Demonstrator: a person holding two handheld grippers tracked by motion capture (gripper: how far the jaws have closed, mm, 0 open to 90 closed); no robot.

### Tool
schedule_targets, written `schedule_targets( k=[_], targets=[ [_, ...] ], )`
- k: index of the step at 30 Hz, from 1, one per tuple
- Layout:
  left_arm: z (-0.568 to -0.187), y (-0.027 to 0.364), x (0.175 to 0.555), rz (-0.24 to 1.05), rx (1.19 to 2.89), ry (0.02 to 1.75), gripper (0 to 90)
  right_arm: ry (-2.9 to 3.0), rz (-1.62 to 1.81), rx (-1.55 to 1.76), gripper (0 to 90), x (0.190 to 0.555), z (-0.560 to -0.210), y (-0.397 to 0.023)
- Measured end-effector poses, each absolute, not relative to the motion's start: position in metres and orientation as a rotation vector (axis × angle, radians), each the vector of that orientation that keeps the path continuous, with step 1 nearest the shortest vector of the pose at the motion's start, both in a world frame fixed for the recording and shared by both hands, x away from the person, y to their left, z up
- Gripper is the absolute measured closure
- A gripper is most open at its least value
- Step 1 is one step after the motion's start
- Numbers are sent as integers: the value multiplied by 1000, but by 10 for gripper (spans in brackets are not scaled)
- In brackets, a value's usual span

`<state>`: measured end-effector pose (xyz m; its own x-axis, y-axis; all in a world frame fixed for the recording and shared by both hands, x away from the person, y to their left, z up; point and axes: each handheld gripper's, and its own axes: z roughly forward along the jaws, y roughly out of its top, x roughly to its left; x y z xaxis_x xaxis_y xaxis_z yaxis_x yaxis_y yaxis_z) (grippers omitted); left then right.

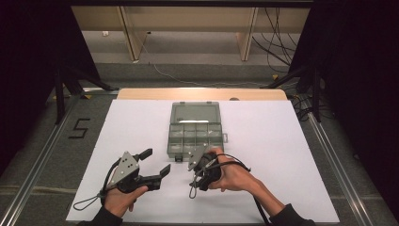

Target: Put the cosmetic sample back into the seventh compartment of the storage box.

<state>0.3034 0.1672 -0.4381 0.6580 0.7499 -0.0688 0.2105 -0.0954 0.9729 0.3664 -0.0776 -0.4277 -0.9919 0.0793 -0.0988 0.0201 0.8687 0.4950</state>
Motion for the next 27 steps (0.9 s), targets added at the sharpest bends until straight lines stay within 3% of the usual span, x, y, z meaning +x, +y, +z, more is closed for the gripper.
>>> schedule_targets(
  k=[27],
  targets=[
    [-438, 167, 304, 542, 1640, 797, 159, 2752, 940, 235, 401, 381, -397, -98]
  ],
)
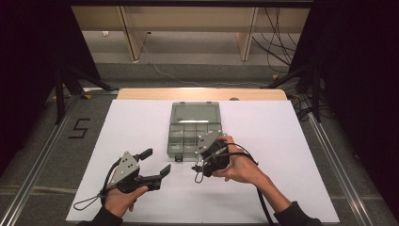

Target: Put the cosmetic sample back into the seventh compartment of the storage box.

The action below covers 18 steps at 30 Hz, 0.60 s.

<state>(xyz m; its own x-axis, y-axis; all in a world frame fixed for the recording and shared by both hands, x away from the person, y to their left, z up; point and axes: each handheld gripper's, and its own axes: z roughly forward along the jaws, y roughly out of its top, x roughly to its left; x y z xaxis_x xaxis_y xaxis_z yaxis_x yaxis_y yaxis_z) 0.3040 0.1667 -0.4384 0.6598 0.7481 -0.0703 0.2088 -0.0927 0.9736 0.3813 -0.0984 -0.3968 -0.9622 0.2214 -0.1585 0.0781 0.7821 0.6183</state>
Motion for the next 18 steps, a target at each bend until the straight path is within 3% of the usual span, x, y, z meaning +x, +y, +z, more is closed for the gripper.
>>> schedule_targets(
  k=[18],
  targets=[
    [-439, 167, 304, 542, 1638, 793, 159, 2674, 996, 327, 401, 393, -391, -107]
  ],
)
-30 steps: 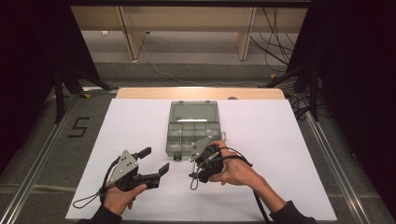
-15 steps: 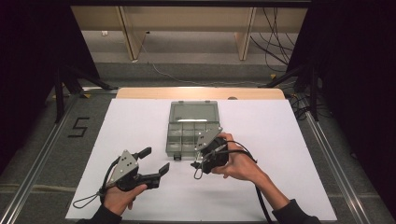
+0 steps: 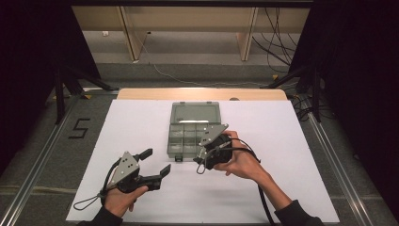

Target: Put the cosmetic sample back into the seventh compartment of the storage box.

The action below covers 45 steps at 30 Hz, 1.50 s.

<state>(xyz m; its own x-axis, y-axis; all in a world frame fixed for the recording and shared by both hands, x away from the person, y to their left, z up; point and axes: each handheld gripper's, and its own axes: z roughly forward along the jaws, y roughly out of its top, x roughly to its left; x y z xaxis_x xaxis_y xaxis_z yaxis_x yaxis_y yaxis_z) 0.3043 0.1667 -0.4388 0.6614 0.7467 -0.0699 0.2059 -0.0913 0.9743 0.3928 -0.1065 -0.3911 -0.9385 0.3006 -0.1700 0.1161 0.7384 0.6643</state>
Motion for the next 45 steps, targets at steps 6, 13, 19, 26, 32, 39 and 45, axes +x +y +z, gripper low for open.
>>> schedule_targets(
  k=[6, 13, 19, 26, 32, 39, 45],
  targets=[
    [-438, 167, 304, 546, 1648, 799, 159, 2653, 1014, 361, 401, 398, -390, -110],
    [-439, 167, 304, 545, 1646, 801, 159, 2633, 1020, 383, 402, 403, -391, -111],
    [-439, 167, 304, 544, 1646, 800, 159, 2609, 1038, 422, 401, 410, -390, -114],
    [-438, 167, 304, 546, 1650, 802, 159, 2592, 1047, 429, 401, 416, -390, -114],
    [-439, 167, 304, 541, 1641, 802, 159, 2573, 1045, 459, 402, 424, -392, -117],
    [-438, 167, 304, 542, 1642, 800, 159, 2572, 1049, 477, 402, 430, -395, -119],
    [-438, 167, 304, 542, 1640, 800, 159, 2580, 1042, 494, 401, 432, -397, -118]
  ],
)
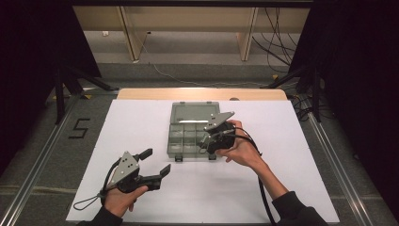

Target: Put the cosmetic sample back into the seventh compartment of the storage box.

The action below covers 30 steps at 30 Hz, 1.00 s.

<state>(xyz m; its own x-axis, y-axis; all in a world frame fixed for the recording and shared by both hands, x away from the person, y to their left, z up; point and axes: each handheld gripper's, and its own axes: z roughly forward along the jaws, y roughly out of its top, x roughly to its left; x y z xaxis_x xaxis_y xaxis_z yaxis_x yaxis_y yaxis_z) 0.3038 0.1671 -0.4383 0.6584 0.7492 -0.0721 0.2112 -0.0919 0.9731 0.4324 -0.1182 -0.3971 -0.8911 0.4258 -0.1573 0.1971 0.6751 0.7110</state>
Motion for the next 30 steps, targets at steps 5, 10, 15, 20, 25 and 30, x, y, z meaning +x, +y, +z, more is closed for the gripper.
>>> schedule_targets(
  k=[5, 10, 15, 20, 25, 30],
  targets=[
    [-438, 167, 304, 541, 1640, 800, 159, 2585, 1033, 497, 401, 436, -401, -116],
    [-439, 167, 304, 539, 1636, 793, 159, 2578, 1014, 509, 401, 440, -407, -113],
    [-438, 167, 304, 542, 1640, 800, 159, 2579, 1007, 538, 401, 441, -410, -112],
    [-438, 167, 303, 542, 1639, 802, 159, 2596, 991, 564, 401, 444, -416, -111],
    [-438, 167, 303, 543, 1638, 802, 159, 2604, 973, 570, 401, 445, -421, -107],
    [-438, 168, 303, 542, 1639, 803, 159, 2606, 968, 587, 401, 447, -424, -106]
  ],
)
